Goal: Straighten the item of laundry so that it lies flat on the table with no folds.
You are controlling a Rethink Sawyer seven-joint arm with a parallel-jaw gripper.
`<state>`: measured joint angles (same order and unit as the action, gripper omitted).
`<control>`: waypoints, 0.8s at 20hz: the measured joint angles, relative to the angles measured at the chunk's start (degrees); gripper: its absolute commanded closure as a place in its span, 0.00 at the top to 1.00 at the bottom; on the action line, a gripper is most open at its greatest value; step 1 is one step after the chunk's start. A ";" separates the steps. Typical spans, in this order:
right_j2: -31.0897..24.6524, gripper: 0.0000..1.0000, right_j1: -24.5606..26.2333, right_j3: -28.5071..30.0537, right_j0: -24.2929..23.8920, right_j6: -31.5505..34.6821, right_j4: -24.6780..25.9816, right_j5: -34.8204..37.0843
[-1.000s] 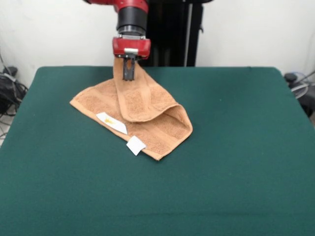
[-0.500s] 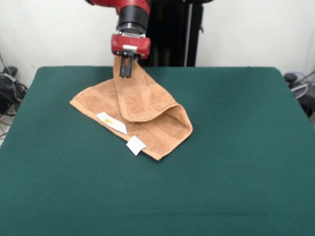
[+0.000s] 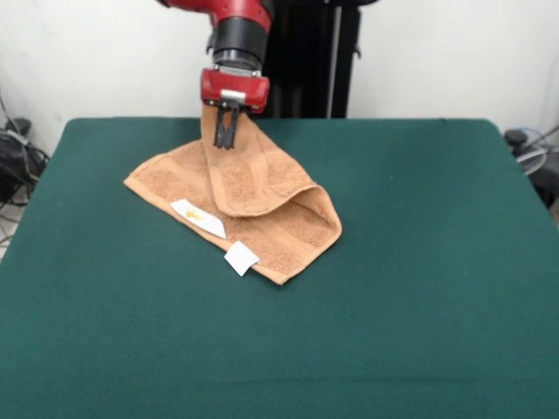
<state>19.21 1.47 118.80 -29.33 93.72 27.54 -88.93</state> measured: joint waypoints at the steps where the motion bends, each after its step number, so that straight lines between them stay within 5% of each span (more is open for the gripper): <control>1: 0.02 0.00 -0.51 0.82 0.83 0.00 -0.84 2.60; 7: 0.02 0.00 -4.25 6.18 6.34 0.00 -5.11 16.59; 8: 0.02 1.00 -5.18 7.73 7.73 0.00 -5.83 19.00; 16: 0.02 1.00 -6.85 10.54 9.83 0.00 -6.56 20.00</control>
<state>19.22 -5.38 129.34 -19.50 93.72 20.98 -68.93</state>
